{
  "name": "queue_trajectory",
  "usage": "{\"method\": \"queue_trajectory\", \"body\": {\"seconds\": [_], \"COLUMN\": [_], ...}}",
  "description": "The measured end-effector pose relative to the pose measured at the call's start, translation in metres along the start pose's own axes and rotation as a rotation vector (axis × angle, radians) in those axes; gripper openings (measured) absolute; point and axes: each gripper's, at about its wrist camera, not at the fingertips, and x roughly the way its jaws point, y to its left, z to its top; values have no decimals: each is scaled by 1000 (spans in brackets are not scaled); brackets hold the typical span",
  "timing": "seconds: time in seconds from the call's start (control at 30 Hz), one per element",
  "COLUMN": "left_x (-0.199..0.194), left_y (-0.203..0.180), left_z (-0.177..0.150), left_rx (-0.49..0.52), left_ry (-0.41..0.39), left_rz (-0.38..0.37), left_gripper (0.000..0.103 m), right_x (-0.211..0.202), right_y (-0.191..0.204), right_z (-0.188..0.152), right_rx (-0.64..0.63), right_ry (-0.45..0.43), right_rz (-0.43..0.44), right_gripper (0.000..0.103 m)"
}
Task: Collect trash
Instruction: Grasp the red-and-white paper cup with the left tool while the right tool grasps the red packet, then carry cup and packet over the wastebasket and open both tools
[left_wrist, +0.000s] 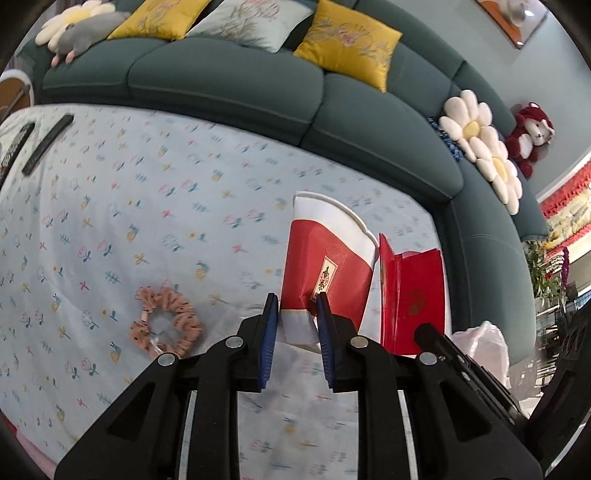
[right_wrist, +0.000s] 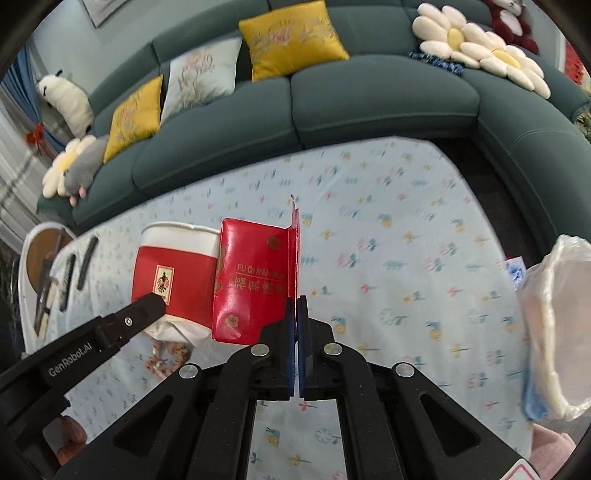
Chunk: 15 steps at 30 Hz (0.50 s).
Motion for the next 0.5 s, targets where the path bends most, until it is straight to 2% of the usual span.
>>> {"method": "queue_trajectory", "body": {"seconds": [0.17, 0.5], "left_x": [-25, -65], "left_y": [-41, -132], "left_z": [-4, -28], "left_rx": [49, 176], "left_ry": [-36, -88], "left_rz": [-32, -98], "left_gripper": [20, 21], "right_x": [-45, -132], "right_y": [-19, -84], "right_z": [10, 14], "right_rx": [-23, 58], "right_ry": [-88, -232], "right_rz": [-26, -12], "right_gripper": [1, 1]}}
